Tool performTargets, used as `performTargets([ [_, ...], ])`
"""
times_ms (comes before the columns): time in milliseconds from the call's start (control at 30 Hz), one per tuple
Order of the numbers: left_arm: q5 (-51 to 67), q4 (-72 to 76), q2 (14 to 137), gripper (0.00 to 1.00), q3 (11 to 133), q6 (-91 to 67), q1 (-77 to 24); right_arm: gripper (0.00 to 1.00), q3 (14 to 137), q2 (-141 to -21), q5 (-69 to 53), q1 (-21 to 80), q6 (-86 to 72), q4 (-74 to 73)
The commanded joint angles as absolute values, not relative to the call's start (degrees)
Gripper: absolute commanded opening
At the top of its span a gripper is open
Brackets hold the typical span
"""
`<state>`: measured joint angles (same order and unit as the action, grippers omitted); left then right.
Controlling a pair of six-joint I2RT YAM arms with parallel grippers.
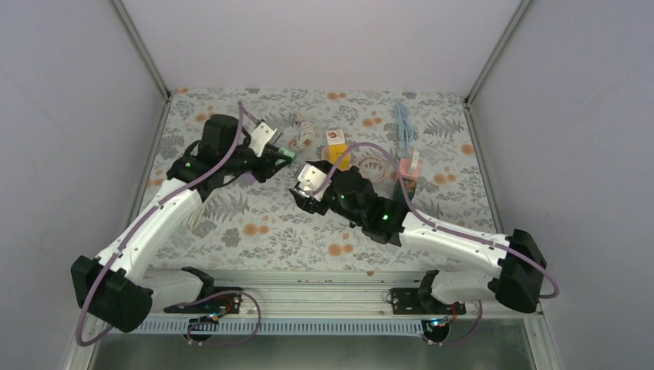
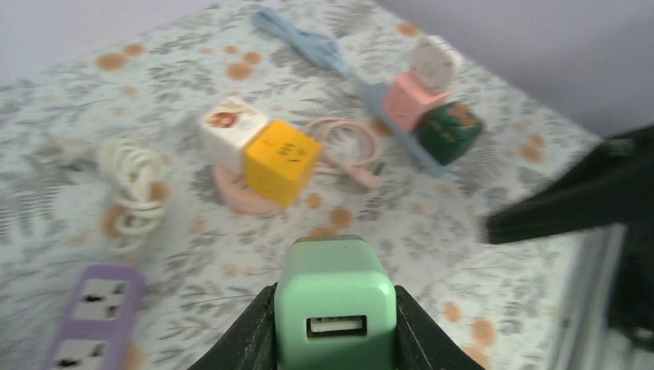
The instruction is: Insert the plug
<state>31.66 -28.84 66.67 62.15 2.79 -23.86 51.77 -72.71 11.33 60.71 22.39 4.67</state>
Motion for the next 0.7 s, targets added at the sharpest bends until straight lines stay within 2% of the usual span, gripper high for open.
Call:
performTargets([
  [0,17.4,-34.0,71.6,0.21,66.8,12.2,-23.4,0.80,52.0,-66.7,15.3,60.1,13.2,-0.7],
  [100,13.2,-37.3,75.3,0.21,68.9,16.0,-23.2,0.83,50.2,-62.9,15.6,56.3,7.3,-1.3],
  [267,12.7,-42.9,80.0,0.21,72.1,24.4,-23.0,0.89,51.9,-61.0,13.0,47.7,-5.0,-6.0],
  [533,13.6,-41.7,83.7,0.21,72.7,31.4,-19.2,0.89,53.5,-63.9,5.9,41.0,-10.5,-11.2],
  [667,15.0,-40.4,87.1,0.21,72.8,32.5,-15.3,0.89,53.4,-66.4,6.0,38.1,-14.5,-12.9],
])
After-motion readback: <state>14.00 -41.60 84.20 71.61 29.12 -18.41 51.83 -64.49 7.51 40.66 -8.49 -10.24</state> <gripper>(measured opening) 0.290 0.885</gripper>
